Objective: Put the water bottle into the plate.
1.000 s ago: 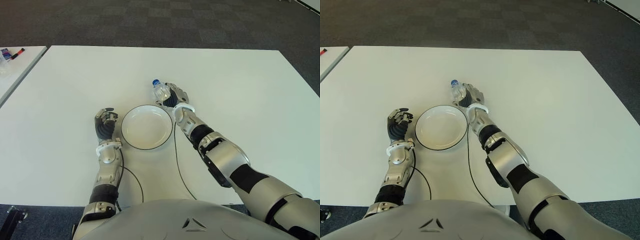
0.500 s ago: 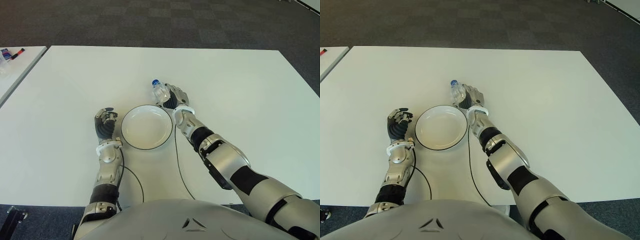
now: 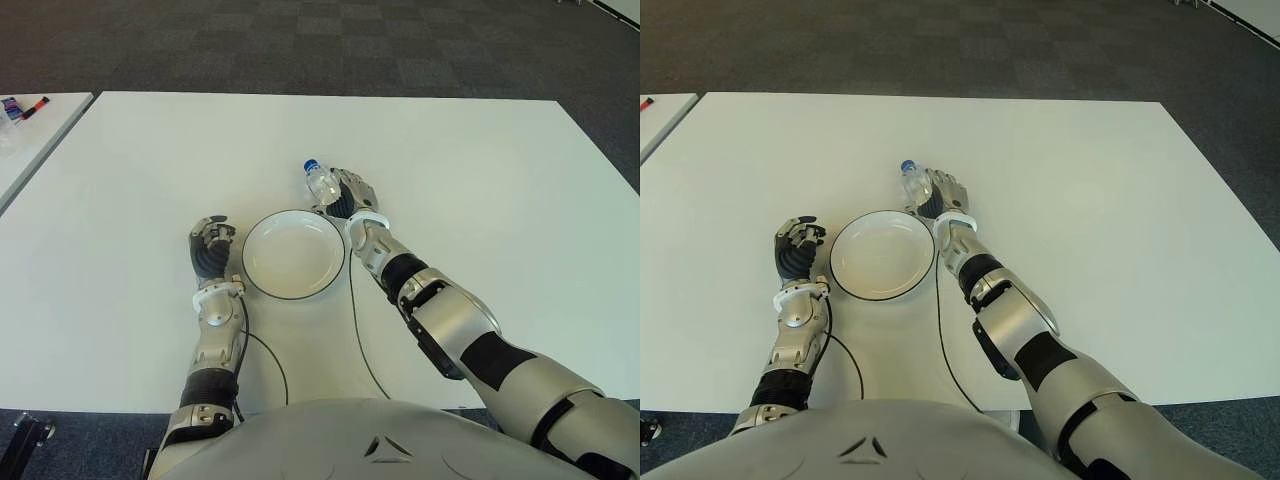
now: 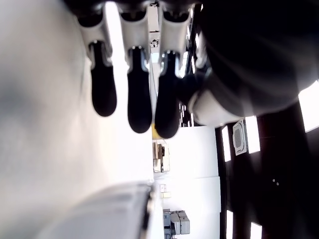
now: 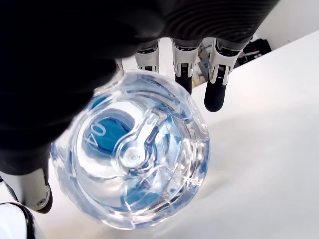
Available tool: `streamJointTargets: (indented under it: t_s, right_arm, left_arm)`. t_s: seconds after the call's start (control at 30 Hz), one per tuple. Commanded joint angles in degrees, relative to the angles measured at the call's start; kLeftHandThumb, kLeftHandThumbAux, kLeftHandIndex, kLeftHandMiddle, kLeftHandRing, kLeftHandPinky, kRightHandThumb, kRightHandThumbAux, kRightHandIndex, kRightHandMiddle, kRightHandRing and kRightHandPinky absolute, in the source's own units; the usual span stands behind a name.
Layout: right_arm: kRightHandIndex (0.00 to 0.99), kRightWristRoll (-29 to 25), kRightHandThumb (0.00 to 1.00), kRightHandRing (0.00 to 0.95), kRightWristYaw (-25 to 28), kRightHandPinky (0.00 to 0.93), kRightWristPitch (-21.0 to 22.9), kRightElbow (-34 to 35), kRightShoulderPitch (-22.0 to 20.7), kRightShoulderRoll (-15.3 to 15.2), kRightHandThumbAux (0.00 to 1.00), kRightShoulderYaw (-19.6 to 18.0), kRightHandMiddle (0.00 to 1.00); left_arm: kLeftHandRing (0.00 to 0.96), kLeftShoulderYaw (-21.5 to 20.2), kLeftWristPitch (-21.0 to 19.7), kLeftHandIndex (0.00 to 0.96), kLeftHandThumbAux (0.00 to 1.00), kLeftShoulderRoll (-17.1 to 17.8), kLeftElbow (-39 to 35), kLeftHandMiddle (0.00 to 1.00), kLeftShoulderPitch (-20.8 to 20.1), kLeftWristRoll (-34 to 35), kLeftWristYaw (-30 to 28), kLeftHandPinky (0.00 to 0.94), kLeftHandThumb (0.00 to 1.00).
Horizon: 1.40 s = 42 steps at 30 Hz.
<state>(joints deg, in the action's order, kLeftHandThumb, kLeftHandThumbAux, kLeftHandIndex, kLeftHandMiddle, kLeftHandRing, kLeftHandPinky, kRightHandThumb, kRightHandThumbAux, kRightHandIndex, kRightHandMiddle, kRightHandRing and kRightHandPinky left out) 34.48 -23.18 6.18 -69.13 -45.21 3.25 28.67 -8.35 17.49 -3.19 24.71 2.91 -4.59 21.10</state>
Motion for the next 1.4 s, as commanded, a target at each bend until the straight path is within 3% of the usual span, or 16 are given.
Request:
streamJointTargets:
  t_s: [0.03, 0.7, 1.1, 1.4]
  right_arm:
    - [0.0, 0.42, 0.003, 0.021, 2.82, 0.066, 2.97, -0.94, 0.12, 0.34, 0.547, 0.52, 0.042]
    - [0.015, 0.68, 0.0, 0.011, 1.25, 0.033, 1.75, 0.22, 0.78, 0.18, 0.502, 0.82, 0.025]
    - [0.01, 1.15, 0.005, 0.024, -0.73, 0.077, 1.0, 2.23, 2.07, -0.22, 0.512, 1.77, 0.037]
    - [0.017, 1.48, 0.056, 0.024, -0.88, 0.114, 2.38, 4.84, 3.31, -0.45, 0.534, 1.78, 0.047]
  left_arm:
    - [0.521, -0.26, -2.37, 0.422, 0.723, -1.33, 2.04, 0.544, 2.27, 0.43, 0.73, 0.485, 0.689]
    - [0.534, 0.13, -1.3, 0.423, 0.722, -0.82, 2.23, 0.548, 2.63, 0.03, 0.55, 0.497, 0.689]
    - [0.546, 0.01, -0.56, 0.425, 0.722, -0.81, 2.31, 0.554, 2.69, 0.35, 0.33, 0.509, 0.69]
    - [0.531, -0.05, -2.39, 0.423, 0.723, -0.21, 1.71, 0.55, 2.66, 0.49, -0.13, 0.478, 0.688]
